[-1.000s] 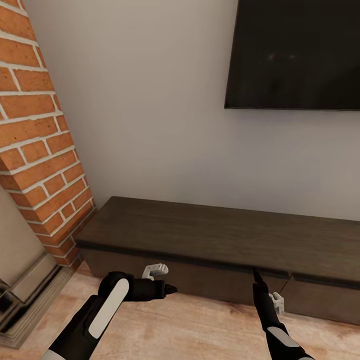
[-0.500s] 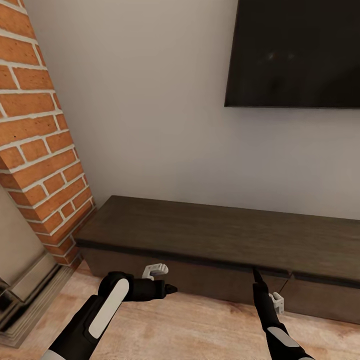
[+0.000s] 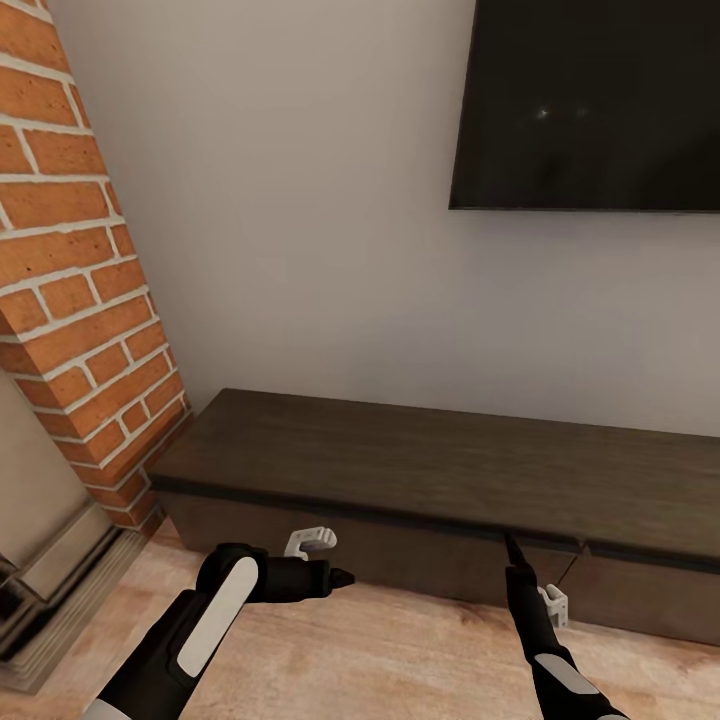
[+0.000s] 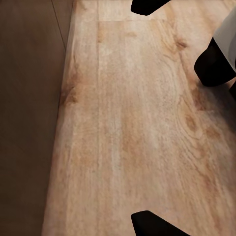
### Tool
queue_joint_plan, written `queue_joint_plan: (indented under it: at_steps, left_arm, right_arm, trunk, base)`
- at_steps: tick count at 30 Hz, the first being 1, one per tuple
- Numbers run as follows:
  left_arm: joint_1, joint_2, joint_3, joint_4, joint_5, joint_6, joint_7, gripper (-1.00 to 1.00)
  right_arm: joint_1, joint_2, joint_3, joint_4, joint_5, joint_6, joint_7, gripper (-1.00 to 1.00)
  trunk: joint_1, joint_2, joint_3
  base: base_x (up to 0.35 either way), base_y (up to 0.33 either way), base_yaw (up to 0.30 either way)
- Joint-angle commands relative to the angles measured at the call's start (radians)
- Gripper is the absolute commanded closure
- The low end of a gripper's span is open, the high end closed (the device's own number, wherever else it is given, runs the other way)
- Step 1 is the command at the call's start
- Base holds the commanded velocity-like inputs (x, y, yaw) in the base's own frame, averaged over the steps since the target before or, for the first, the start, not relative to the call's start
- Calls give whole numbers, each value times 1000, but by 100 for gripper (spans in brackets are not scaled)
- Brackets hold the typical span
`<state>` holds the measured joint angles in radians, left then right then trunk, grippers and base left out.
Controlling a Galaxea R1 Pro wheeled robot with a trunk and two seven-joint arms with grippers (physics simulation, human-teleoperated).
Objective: Place each of the two pumpkins and all three candles from the living room inside a cabinet in the living room (use any cabinet), then make sure every cabinet is closed, and position the cauldron so it is next to a table in the living room.
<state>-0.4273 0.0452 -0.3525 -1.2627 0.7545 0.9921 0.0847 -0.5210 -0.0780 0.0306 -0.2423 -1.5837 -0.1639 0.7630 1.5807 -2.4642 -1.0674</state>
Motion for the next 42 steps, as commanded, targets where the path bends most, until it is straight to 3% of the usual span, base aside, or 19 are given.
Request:
queue_joint_plan:
  at_steps: [1, 42]
  left_arm:
    - [-1, 1, -2, -1, 9, 2, 9, -100]
    - [-1, -1, -3, -1, 9, 2, 9, -100]
  right_arm:
    - [-1, 0, 4, 1, -2, -5, 2, -100]
    - [-1, 0, 6, 1, -2, -5, 2, -100]
  trunk:
    - [0, 0, -1]
    - [0, 0, -1]
  base:
    - [52, 0, 0]
    - [32, 0, 0]
